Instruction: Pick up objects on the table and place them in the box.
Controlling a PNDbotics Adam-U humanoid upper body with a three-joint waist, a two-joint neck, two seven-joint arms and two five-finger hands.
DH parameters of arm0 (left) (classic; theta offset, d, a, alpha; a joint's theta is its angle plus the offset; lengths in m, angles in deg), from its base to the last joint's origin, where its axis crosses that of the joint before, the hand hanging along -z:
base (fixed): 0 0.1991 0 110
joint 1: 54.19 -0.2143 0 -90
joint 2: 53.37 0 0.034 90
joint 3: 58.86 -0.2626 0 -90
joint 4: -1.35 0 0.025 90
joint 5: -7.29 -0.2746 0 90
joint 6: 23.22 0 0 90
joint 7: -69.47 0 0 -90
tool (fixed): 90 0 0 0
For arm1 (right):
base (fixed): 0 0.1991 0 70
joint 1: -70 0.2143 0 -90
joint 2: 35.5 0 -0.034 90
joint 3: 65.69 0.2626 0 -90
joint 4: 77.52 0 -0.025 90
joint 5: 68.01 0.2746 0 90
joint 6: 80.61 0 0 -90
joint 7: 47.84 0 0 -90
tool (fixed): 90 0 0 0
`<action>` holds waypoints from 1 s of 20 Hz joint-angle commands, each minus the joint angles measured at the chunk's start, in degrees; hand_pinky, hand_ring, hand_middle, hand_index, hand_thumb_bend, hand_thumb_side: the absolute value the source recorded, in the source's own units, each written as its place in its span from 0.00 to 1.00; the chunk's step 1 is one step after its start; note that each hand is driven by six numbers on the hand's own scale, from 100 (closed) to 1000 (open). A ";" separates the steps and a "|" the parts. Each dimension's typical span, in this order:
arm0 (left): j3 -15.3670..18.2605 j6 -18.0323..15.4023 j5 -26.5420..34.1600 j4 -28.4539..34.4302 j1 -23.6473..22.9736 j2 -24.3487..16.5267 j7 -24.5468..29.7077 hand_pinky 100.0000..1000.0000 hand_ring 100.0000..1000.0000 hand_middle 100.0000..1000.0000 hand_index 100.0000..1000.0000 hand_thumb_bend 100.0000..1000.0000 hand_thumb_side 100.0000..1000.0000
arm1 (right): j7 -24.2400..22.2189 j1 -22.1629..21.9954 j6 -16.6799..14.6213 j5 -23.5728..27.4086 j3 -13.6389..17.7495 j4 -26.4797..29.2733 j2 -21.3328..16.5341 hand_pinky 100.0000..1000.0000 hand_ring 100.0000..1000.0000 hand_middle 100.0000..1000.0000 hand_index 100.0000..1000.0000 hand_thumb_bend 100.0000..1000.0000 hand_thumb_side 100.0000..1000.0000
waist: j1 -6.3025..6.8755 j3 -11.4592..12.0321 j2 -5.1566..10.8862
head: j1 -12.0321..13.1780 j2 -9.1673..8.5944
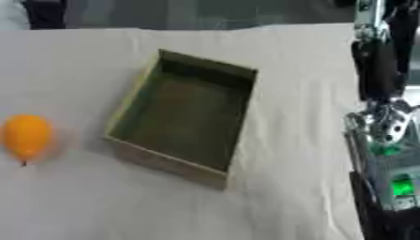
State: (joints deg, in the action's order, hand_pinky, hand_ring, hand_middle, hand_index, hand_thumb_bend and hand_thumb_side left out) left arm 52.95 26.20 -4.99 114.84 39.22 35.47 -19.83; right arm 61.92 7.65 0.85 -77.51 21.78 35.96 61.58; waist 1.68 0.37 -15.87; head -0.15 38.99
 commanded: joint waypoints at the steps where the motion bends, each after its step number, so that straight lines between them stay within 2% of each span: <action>1: 0.93 -0.51 -1.34 1.10 -0.67 -2.65 -0.25 0.78 0.65 0.65 0.88 0.00 0.48 | 0.26 0.26 0.01 -0.45 0.22 1.11 -1.43 0.49 0.81 0.53 0.76 0.19 0.64 | 0.24 0.21 1.26 | -0.13 -0.64; 6: 0.49 -2.62 -7.87 1.10 -5.08 -9.81 -2.17 0.77 0.68 0.68 0.90 0.00 0.49 | 0.23 -0.17 0.13 -0.53 0.14 1.11 -1.96 0.49 0.81 0.53 0.76 0.19 0.64 | 0.92 0.62 1.70 | -0.46 -0.49; 13: -2.33 -2.58 -21.31 0.65 -11.89 -23.74 -10.33 0.77 0.74 0.72 0.95 0.00 0.51 | 0.00 -0.19 0.17 -0.59 -0.08 1.11 -2.39 0.50 0.81 0.53 0.76 0.19 0.64 | 1.33 0.85 2.07 | -0.76 -0.13; 17: -4.49 -1.86 -29.15 -2.77 -13.78 -31.51 -14.75 0.78 0.79 0.75 0.97 0.00 0.54 | -0.15 -0.14 0.23 -0.60 -0.20 1.11 -2.58 0.50 0.81 0.53 0.76 0.20 0.64 | 1.43 0.88 2.23 | -0.93 0.04; 20: -6.38 -1.84 -33.25 -6.08 -14.02 -35.42 -16.47 0.79 0.81 0.76 0.98 0.06 0.54 | -0.23 -0.17 0.32 -0.59 -0.32 1.11 -2.70 0.50 0.81 0.53 0.76 0.20 0.64 | 1.50 0.95 2.32 | -0.81 0.33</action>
State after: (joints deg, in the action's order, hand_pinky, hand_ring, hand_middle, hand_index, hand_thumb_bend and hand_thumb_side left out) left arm 46.75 24.33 -36.57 109.58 25.21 3.75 -35.27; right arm 61.73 6.75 1.07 -77.56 21.43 35.96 60.10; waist 3.10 1.20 -14.49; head -0.93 39.18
